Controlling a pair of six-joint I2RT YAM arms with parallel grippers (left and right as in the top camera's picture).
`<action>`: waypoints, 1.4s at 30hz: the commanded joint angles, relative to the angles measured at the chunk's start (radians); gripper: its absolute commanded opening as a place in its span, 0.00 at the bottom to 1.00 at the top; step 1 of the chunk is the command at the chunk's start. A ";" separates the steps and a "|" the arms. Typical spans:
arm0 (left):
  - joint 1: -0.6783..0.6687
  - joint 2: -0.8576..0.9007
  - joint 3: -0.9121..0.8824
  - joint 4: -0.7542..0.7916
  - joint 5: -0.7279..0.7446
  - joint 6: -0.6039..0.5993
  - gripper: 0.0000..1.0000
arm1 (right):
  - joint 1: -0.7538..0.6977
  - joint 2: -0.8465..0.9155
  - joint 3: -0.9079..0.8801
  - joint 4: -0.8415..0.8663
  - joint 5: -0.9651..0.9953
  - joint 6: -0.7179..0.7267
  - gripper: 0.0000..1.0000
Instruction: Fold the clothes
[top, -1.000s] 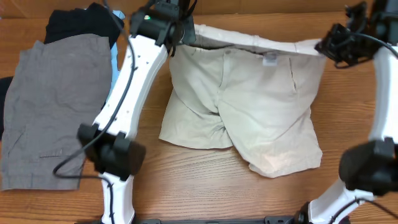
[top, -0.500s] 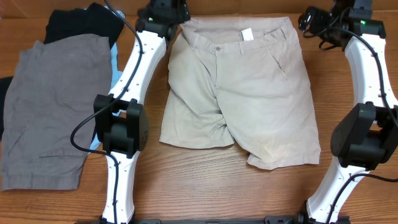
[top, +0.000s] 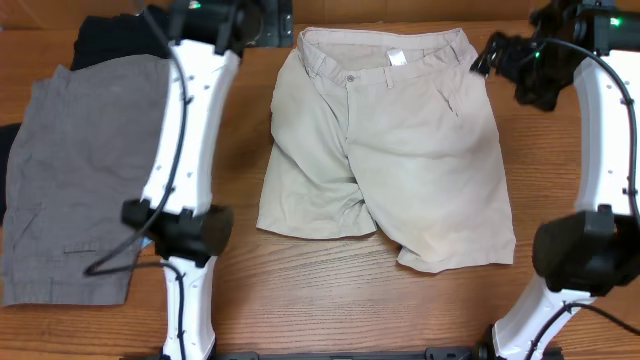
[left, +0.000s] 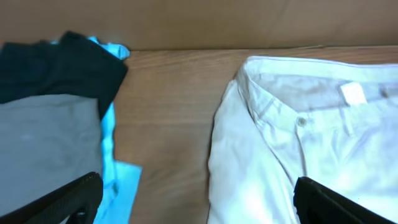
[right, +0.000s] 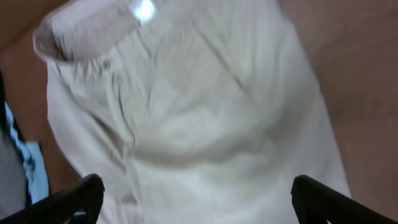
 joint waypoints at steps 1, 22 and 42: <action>0.000 -0.035 0.026 -0.053 0.059 0.049 1.00 | 0.053 -0.012 -0.006 -0.005 0.000 -0.026 1.00; 0.179 0.035 0.005 -0.087 0.081 -0.042 1.00 | 0.393 0.404 -0.024 0.569 0.271 -0.106 0.93; 0.188 0.035 0.003 -0.084 0.081 -0.042 1.00 | 0.477 0.500 -0.024 0.643 0.386 -0.127 0.62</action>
